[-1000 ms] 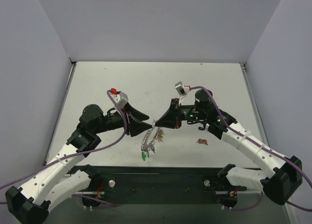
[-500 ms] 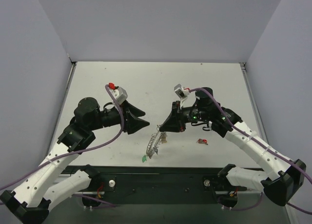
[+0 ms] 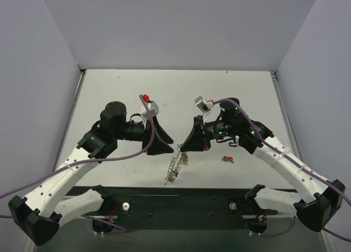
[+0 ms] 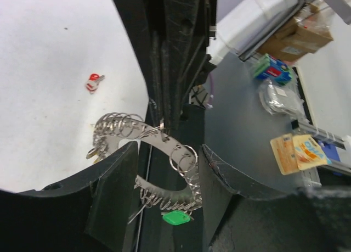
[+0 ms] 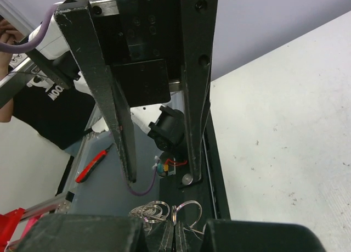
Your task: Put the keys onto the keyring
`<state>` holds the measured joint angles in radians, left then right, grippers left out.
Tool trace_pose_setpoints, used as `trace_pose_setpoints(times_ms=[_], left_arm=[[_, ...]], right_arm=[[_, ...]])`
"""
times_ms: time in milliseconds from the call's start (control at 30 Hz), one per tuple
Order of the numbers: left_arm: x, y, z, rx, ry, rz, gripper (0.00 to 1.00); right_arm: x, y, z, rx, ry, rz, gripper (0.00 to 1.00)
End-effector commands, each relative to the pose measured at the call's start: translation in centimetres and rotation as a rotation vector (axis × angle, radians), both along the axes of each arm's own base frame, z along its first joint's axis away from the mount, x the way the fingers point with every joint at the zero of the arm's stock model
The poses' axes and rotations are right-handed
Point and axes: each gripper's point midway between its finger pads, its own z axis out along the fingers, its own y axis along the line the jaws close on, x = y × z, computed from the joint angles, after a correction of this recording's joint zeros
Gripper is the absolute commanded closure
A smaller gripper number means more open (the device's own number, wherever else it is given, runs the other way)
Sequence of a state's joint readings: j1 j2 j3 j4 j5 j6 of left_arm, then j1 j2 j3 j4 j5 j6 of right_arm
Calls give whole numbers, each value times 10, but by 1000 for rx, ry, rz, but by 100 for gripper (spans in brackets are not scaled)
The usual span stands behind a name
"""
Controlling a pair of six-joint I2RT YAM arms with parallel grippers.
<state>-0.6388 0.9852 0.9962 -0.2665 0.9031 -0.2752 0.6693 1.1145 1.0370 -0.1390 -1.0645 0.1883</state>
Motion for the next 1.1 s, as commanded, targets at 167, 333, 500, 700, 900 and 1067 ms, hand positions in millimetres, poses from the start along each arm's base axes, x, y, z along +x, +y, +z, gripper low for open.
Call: trace_pose_setpoints(times_ms=[167, 333, 500, 700, 900, 1067], left_arm=[[-20, -12, 13, -60, -11, -158, 45], [-17, -19, 5, -36, -2, -151, 49], [-16, -23, 2, -30, -1, -159, 55], [-16, -27, 4, -34, -9, -160, 68], [-13, -32, 1, -28, -4, -158, 82], [-12, -33, 4, -34, -10, -156, 92]], right_arm=[[-7, 2, 36, 97, -89, 62, 100], [-7, 2, 37, 102, -91, 59, 100], [-8, 1, 38, 104, -92, 56, 100], [-9, 1, 35, 102, -85, 61, 100], [-12, 1, 36, 109, -78, 76, 100], [-12, 1, 35, 108, -79, 74, 100]])
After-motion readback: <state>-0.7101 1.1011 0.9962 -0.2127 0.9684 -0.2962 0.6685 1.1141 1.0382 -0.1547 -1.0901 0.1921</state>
